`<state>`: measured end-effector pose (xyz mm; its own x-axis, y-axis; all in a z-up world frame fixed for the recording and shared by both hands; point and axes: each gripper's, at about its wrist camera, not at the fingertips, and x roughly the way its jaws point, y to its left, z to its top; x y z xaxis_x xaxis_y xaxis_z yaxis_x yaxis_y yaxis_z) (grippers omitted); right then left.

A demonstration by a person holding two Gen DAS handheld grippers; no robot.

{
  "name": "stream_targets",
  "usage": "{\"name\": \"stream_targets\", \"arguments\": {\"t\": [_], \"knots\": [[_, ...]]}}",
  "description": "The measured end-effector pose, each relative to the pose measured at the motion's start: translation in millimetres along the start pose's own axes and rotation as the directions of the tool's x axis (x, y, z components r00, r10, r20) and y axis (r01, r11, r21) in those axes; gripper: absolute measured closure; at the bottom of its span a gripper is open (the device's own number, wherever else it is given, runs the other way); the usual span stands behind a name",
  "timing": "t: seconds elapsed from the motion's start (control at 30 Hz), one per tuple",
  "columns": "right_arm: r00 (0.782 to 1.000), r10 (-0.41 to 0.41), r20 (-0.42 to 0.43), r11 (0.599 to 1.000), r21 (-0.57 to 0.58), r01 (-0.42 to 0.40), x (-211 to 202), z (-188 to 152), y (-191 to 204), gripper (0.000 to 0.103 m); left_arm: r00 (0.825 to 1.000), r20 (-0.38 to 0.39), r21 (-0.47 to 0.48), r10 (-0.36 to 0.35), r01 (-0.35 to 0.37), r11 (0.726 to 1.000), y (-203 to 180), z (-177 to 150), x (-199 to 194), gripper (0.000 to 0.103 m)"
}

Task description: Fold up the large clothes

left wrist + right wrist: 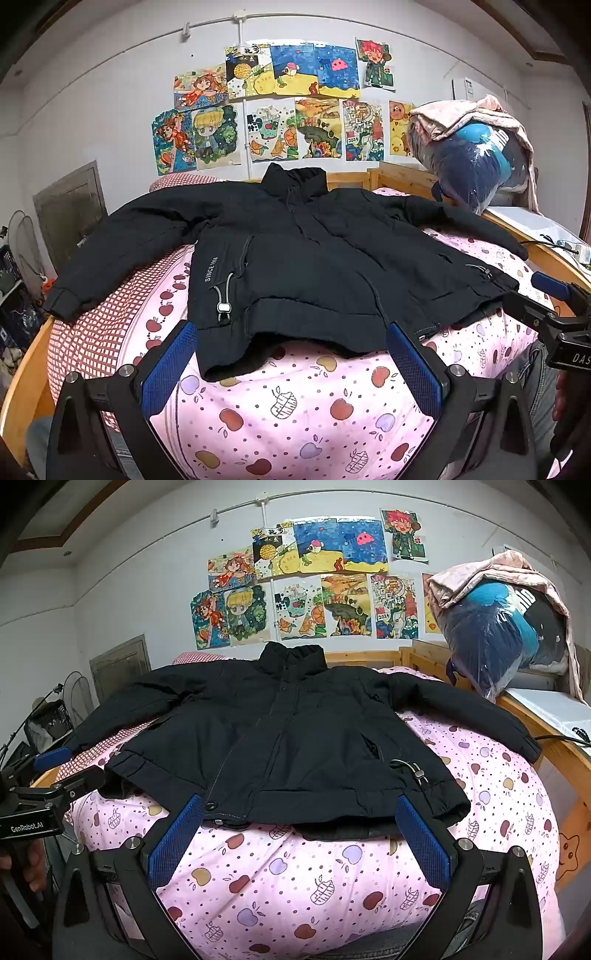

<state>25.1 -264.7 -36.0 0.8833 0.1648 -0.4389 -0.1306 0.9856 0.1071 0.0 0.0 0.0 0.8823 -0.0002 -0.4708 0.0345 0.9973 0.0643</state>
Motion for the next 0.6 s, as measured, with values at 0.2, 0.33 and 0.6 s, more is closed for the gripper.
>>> {"name": "stream_targets", "arguments": {"t": [0.2,0.33,0.6], "knots": [[1.000,0.001,-0.001,1.000,0.000,-0.001,0.4,-0.4,0.5,0.001,1.000,0.000,0.000,-0.001,0.001,1.000,0.0,0.0,-0.1,0.000],[1.000,0.000,-0.001,1.000,0.002,0.000,0.8,-0.8,0.0,0.001,1.000,0.000,0.000,-0.001,0.001,1.000,-0.1,0.0,-0.1,0.000],[1.000,0.001,-0.004,1.000,0.001,-0.001,3.3,-1.5,3.0,0.001,1.000,-0.001,-0.001,-0.001,0.001,1.000,0.0,0.0,0.0,0.000]]}}
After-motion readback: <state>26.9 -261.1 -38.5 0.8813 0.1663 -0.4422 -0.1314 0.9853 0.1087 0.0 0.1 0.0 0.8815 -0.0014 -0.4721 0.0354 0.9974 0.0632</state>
